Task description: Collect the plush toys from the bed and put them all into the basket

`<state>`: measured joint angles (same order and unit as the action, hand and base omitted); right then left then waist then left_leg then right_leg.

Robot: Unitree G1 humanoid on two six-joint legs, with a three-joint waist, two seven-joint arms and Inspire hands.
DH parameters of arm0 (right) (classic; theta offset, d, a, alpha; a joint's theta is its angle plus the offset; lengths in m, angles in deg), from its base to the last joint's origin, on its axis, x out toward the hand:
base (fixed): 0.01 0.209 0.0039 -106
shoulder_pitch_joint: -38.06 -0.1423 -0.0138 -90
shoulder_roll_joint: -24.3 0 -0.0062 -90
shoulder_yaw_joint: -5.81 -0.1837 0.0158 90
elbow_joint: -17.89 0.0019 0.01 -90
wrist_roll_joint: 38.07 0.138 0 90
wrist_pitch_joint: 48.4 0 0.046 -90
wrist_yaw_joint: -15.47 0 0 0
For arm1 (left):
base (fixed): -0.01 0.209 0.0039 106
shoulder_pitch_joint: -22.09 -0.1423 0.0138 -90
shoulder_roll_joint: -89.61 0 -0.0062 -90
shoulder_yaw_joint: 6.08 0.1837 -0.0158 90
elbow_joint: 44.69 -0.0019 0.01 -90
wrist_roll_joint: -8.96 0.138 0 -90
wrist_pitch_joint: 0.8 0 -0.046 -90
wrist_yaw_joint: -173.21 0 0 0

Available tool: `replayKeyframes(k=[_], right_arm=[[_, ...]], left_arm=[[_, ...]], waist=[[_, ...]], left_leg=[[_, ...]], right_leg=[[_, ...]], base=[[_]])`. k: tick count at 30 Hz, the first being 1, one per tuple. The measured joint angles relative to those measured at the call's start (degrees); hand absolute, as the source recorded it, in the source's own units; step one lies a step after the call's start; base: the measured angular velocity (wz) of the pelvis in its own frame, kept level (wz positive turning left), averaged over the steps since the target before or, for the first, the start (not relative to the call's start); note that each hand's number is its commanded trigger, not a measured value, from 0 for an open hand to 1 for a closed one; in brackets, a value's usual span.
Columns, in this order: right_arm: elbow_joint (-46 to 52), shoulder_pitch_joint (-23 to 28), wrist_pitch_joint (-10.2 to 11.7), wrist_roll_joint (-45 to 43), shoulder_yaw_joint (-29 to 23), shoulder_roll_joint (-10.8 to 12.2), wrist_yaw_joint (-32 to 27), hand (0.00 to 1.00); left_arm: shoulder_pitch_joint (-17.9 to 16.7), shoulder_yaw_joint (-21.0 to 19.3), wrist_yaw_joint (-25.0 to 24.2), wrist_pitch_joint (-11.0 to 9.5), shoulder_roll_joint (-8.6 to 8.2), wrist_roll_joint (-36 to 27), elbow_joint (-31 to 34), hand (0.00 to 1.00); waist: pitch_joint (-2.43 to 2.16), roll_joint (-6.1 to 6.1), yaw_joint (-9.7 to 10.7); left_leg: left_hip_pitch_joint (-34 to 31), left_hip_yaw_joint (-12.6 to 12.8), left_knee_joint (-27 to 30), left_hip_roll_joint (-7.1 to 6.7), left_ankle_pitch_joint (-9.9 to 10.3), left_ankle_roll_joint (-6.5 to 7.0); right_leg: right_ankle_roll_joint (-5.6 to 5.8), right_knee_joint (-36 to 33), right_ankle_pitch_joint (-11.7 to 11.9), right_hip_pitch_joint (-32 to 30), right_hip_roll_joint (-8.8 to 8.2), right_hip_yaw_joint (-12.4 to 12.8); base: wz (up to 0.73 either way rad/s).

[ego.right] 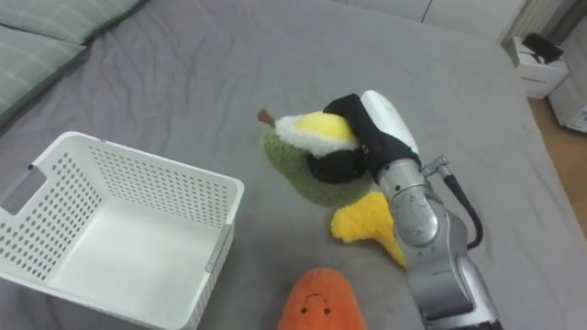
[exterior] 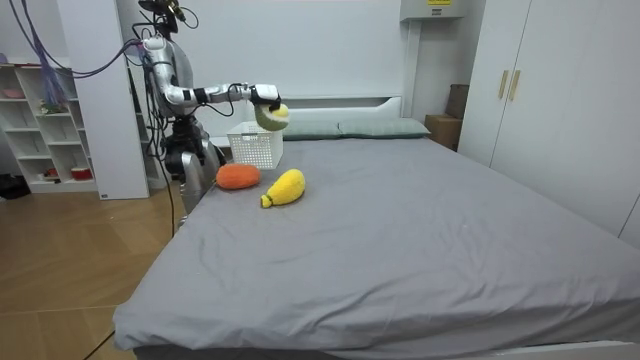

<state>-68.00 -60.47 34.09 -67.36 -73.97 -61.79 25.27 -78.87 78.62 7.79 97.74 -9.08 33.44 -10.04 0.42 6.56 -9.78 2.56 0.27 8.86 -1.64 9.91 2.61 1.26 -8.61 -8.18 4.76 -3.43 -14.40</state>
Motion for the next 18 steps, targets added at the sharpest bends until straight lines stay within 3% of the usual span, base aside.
replayKeyframes(k=[5,8,12,18], right_arm=[[-0.01,-0.56,-0.08,-2.4,3.07,0.99,2.28,1.0],[-0.02,-1.31,-0.29,-3.07,4.87,1.1,2.73,1.0],[-0.05,-2.03,-2.48,-4.47,8.16,1.42,3.32,1.0],[-0.93,-4.35,-2.96,-3.73,11.11,2.34,4.31,1.0]], left_arm=[[0.37,2.39,0.33,-0.22,0.04,0.02,0.0,0.0],[0.5,3.71,0.33,-0.01,-0.02,0.23,0.02,0.0],[2.06,4.39,0.04,0.81,-0.07,0.19,-0.04,0.0],[2.95,4.52,0.04,0.81,-0.21,0.12,-0.04,0.0]], waist=[[0.41,-0.57,-1.8],[0.64,-0.91,-1.83],[0.63,-0.95,-3.45],[0.4,-0.58,-5.05]], left_leg=[[-0.21,-0.57,0.04,0.01,-0.02,0.04],[-0.73,-1.0,0.52,-0.06,-0.02,0.05],[-1.1,-1.18,0.7,-0.09,-0.07,0.04],[-1.61,-1.18,0.66,-0.09,-0.08,0.05]], right_leg=[[0.04,0.01,0.02,-0.09,-0.16,-0.7],[0.05,0.01,0.03,-0.15,-0.28,-1.46],[0.05,-0.03,0.03,-0.39,-0.29,-1.59],[0.05,-0.03,0.03,-0.95,-0.28,-1.48]], base=[[0.01],[0.09],[0.04],[0.0]])
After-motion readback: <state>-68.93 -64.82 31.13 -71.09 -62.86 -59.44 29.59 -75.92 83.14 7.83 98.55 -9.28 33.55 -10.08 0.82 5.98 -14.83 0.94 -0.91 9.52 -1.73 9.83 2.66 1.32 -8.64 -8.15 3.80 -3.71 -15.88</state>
